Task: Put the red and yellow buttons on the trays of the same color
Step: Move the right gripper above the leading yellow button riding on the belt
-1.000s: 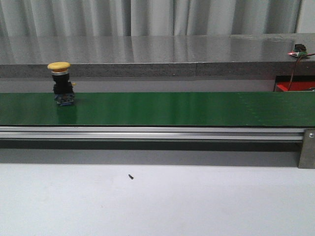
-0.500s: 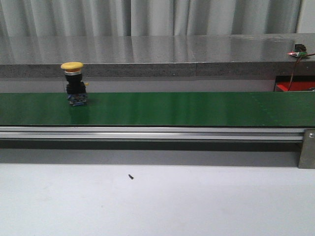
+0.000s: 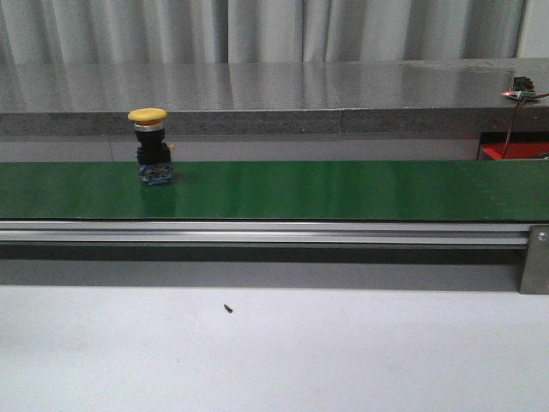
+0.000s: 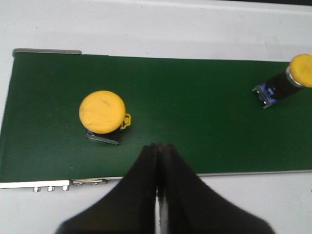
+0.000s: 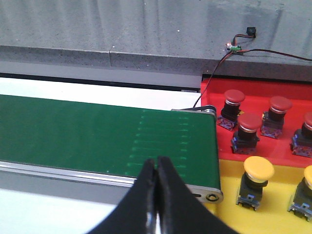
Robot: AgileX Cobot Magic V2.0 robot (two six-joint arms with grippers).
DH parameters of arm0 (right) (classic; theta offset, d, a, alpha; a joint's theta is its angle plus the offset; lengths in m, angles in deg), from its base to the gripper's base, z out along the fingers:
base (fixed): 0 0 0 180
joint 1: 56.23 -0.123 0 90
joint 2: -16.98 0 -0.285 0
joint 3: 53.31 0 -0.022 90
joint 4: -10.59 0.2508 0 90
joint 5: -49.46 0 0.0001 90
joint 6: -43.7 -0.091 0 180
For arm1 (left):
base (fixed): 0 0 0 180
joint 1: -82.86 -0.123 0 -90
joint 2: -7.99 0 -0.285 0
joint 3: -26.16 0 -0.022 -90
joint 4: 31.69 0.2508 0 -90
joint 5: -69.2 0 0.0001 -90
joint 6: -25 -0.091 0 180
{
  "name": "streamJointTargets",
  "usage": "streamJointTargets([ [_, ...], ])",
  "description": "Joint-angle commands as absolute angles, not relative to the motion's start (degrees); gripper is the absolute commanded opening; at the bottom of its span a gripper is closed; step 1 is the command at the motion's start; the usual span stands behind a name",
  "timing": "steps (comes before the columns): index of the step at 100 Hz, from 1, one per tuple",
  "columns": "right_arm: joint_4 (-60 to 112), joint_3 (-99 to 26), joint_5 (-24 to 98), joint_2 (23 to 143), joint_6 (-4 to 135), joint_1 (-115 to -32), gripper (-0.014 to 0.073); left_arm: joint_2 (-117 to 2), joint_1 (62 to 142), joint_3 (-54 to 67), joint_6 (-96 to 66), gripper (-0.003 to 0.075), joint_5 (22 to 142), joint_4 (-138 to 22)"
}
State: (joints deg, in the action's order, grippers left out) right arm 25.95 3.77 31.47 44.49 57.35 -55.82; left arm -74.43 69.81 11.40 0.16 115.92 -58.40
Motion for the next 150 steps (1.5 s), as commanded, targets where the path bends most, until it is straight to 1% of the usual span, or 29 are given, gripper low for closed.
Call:
streamJointTargets([
  [1, 26.5, 2.3, 35.3, 44.8, 57.4, -55.9, -0.0123, -70.4, 71.2, 10.4, 0.0, -0.0020, 112.4, -60.3],
  [41, 26.5, 2.3, 35.4, 44.8, 57.4, -55.9, -0.0123, -56.9, 74.9, 1.0, -2.0, -0.0020, 108.4, -60.6],
  [66, 26.6, 0.7, 32.3, 46.0, 57.5, -55.9, -0.0123, -47.9, 75.4, -5.2, -2.0, -0.0020, 104.1, -61.6],
  [80, 26.6, -2.4, 28.5, 49.5, 57.5, -55.9, -0.0123, -43.9, 75.4, -8.1, -2.0, -0.0020, 103.9, -61.6],
  [93, 26.6, -5.8, 27.4, 53.4, 57.6, -55.9, -0.0123, -41.2, 75.4, -9.2, -2.0, -0.0020, 104.0, -61.6],
  [133, 26.6, -19.8, 17.0, 67.2, 58.2, -55.9, -0.0123, -40.9, 75.4, -9.2, -2.0, -0.0020, 104.0, -61.6],
  [150, 27.1, -27.2, 10.5, 73.6, 58.2, -56.2, -0.0123, -40.9, 75.4, -9.2, -2.0, -0.0020, 104.0, -61.6],
])
